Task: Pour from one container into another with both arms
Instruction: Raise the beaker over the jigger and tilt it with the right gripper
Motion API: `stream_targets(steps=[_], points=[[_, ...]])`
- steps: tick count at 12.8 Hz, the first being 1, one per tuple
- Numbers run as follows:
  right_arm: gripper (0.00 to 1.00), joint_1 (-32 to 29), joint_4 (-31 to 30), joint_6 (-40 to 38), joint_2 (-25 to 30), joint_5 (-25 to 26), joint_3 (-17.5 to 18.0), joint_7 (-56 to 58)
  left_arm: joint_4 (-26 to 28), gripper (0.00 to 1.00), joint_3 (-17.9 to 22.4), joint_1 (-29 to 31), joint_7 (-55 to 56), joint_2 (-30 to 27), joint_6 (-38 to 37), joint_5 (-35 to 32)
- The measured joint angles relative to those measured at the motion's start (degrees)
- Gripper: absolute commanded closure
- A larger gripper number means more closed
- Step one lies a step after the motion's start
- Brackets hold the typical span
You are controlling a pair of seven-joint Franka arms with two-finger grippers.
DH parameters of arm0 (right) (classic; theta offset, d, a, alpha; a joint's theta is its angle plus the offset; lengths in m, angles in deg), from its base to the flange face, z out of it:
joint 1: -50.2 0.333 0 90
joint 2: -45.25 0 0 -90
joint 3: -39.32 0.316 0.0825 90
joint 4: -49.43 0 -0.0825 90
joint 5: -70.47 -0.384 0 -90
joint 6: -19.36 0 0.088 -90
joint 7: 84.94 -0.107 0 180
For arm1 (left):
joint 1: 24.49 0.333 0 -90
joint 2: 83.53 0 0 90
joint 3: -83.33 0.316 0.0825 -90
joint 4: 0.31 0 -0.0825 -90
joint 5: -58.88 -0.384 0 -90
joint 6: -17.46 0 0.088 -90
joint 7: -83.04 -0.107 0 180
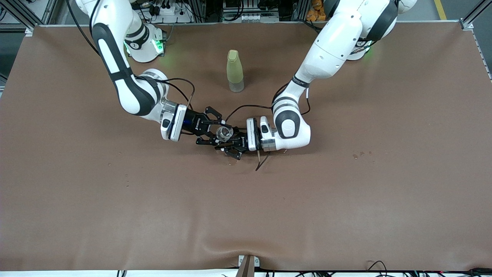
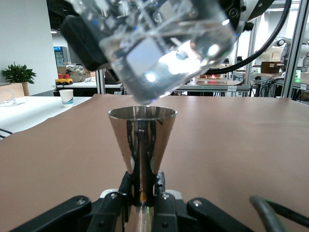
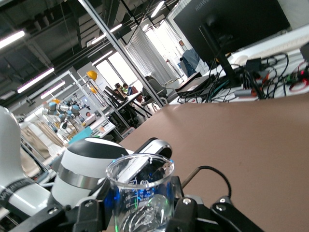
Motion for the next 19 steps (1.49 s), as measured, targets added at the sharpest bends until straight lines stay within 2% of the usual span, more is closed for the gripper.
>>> stream_targets(steps=[7, 10, 19], points=[[0.73, -0.5, -0.5, -1.4, 0.2, 0.0, -0.2, -5.8, -0.4, 1.0, 0.4, 0.5, -2.1, 1.0, 0.0, 0.3], [0.74, -2.0, -1.7, -3.8, 0.2, 0.0, -0.2, -11.4, -0.4, 1.0, 0.5, 0.7, -2.1, 1.0, 0.0, 0.3], [0.75, -2.2, -3.4, -4.0, 1.2, 0.0, -0.2, -29.4, -0.4, 1.0, 0.6, 0.8, -3.1, 1.0, 0.0, 0.3]])
